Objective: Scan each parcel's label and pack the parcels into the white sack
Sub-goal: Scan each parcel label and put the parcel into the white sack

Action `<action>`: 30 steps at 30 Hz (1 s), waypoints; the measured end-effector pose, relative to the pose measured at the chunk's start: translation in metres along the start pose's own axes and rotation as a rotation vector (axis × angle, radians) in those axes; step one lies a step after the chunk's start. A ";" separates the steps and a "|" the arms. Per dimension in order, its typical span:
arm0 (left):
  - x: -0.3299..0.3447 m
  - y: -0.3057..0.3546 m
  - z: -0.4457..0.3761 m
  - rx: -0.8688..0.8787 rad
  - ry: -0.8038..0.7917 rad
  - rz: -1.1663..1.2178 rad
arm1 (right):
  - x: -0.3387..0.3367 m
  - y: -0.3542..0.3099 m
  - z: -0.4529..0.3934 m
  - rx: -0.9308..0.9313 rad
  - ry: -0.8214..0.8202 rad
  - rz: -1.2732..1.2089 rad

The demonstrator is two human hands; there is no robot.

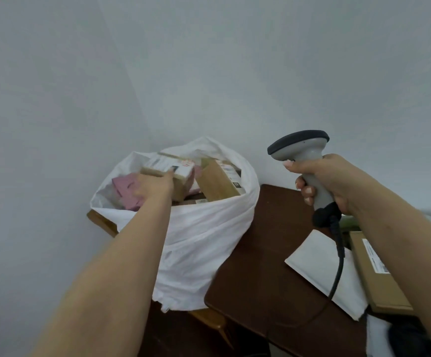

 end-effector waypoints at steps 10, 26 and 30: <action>0.078 0.055 0.068 0.748 -0.072 -0.079 | -0.042 0.041 -0.016 0.133 0.194 -0.146; 0.316 0.075 0.364 1.150 -0.926 -0.026 | -0.298 0.116 0.053 0.177 0.674 -0.427; 0.371 0.091 0.453 1.213 -1.110 -0.033 | -0.369 0.120 0.068 0.160 0.843 -0.504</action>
Point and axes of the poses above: each hand's wrist, its own z-axis away from the middle knuckle, its own x-axis out of the palm, y = z × x, the point moved 5 cm from there along -z, towards the middle knuckle, and after that the axes turned 3 degrees about x, right-handed, at the moved point
